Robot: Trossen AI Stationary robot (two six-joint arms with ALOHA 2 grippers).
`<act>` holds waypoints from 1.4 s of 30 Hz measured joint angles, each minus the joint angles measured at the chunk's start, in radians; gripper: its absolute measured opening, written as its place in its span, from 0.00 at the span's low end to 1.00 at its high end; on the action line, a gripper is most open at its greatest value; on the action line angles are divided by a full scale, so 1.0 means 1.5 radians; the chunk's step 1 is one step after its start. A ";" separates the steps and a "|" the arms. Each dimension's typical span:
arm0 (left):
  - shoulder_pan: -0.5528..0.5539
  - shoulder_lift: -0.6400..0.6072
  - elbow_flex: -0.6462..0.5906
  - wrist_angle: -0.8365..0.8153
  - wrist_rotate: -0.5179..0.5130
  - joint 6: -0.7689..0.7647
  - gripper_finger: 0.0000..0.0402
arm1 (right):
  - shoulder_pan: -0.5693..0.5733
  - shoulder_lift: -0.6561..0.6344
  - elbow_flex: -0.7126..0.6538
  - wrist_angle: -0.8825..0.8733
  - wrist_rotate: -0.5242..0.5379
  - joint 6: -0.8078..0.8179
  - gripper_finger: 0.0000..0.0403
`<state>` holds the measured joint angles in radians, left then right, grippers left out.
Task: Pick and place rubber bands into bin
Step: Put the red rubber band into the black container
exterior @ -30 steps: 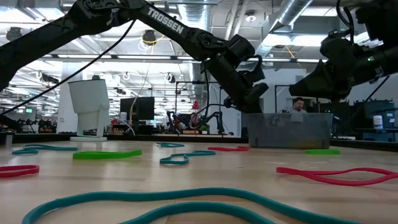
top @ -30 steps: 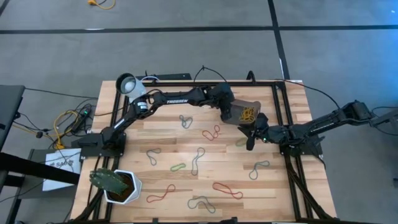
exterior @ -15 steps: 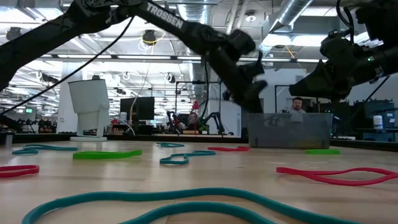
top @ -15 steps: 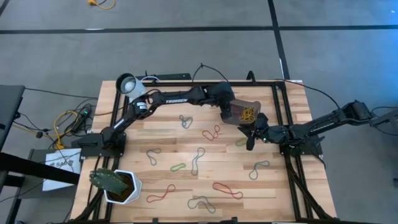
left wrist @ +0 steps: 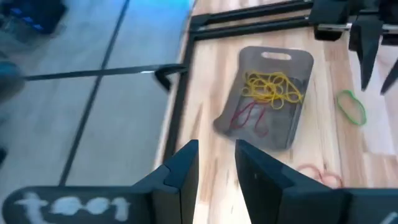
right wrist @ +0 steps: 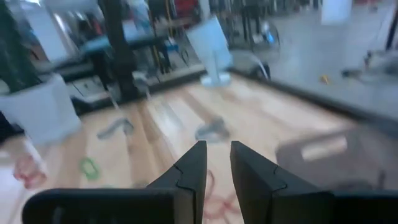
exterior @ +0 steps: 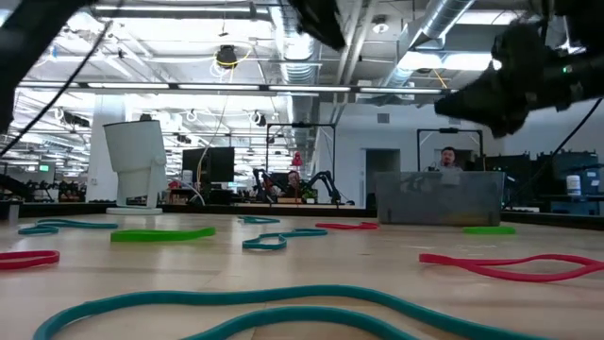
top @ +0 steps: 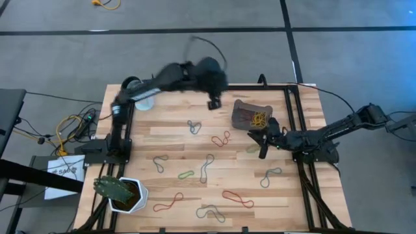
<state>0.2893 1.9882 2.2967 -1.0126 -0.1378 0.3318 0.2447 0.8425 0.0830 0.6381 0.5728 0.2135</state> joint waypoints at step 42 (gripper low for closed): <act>-0.079 -0.189 -1.037 1.058 0.079 -0.329 0.24 | 0.073 -0.065 0.049 -0.082 0.144 0.016 0.16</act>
<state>0.1705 1.7047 0.7419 0.5751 -0.0187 -0.1611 0.3538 0.7456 0.1558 0.5155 0.7883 0.2376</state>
